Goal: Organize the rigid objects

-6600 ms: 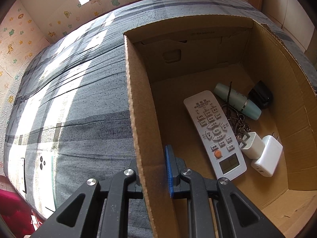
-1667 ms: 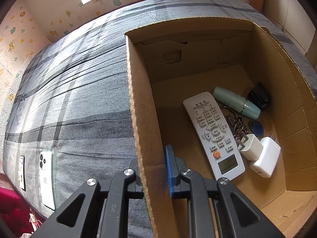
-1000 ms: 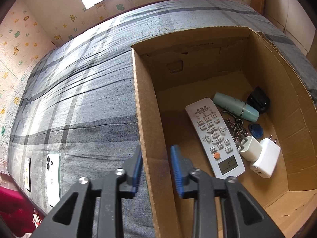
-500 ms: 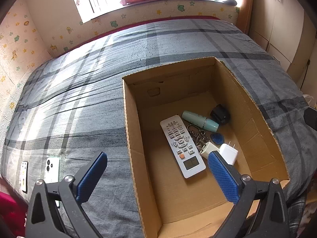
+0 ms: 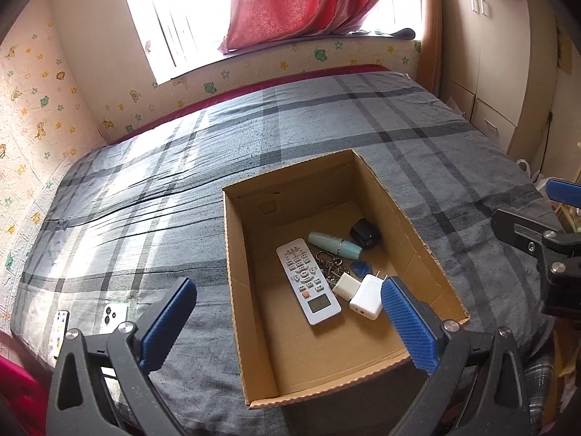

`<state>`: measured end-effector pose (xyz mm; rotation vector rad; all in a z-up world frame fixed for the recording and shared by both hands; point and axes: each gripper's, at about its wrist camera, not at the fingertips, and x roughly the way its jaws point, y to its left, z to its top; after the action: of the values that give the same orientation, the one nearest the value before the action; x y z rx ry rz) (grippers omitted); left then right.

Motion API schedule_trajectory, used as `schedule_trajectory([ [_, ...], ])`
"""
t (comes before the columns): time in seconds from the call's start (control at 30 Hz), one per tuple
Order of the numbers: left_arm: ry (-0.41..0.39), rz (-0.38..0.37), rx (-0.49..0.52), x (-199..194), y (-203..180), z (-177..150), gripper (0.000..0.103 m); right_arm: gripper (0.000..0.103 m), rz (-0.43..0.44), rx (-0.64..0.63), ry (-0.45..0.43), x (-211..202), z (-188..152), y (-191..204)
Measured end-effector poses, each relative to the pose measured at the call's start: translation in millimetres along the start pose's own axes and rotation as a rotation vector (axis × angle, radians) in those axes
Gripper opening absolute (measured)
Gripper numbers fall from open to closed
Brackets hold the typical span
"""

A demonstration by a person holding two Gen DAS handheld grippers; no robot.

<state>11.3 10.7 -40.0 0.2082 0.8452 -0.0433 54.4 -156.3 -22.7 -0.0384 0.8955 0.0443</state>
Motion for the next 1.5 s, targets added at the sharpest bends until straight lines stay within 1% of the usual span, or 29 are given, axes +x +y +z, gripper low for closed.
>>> schedule_trajectory([
  [0.17,-0.023,-0.012,-0.003,-13,-8,-4,0.103,0.103,0.002,0.009,-0.015,-7,-5,-1],
  [0.43,-0.012,-0.014,-0.032,-20,-13,-11,0.103,0.103,-0.006,0.004,-0.019,-14,-13,1],
  [0.6,-0.014,0.005,-0.042,-23,-12,-13,0.103,0.103,0.01,-0.002,-0.019,-15,-15,6],
  [1.0,-0.007,0.016,-0.051,-21,-6,-17,0.103,0.103,0.019,-0.03,-0.011,-11,-15,18],
  [1.5,-0.011,0.019,-0.058,-22,-4,-17,0.103,0.103,0.025,-0.047,-0.01,-11,-14,23],
])
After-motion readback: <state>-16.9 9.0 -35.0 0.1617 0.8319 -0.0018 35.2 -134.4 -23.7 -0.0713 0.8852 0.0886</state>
